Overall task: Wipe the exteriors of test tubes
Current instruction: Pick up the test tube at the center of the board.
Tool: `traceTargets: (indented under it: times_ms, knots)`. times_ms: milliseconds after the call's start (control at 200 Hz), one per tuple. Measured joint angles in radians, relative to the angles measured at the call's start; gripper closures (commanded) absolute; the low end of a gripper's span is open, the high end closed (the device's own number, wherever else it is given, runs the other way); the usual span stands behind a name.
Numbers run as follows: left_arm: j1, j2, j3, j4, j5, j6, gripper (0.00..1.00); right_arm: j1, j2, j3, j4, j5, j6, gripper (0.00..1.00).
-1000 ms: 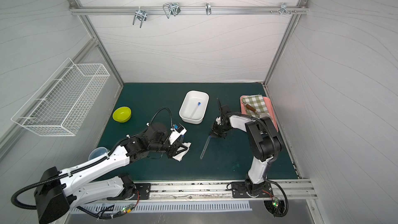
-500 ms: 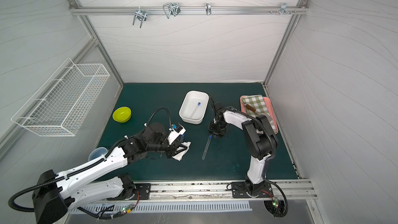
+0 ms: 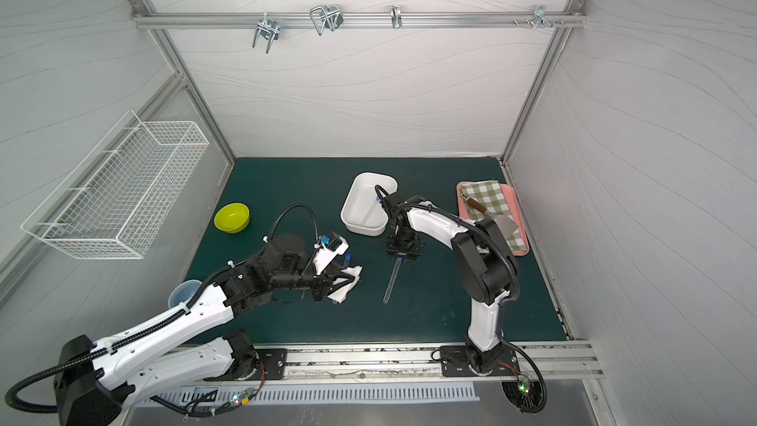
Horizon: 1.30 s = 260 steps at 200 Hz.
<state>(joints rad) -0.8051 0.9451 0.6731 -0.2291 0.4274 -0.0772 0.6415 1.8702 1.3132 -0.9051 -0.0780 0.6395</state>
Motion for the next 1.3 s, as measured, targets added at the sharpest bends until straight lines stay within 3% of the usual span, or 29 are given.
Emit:
traceTargets:
  times_ms: [510,825,1301]
  knots:
    - [0.000,-0.009,-0.006,0.003,0.008,0.006,0.73,0.028,0.089,0.018,-0.013,0.039,0.048,0.65]
    - [0.000,-0.012,-0.008,0.003,0.008,0.006,0.73,0.010,0.059,-0.028,0.019,0.027,0.071,0.71]
    - [0.000,-0.014,-0.008,0.003,0.008,0.006,0.73,-0.036,-0.014,-0.138,0.138,-0.044,0.115,0.87]
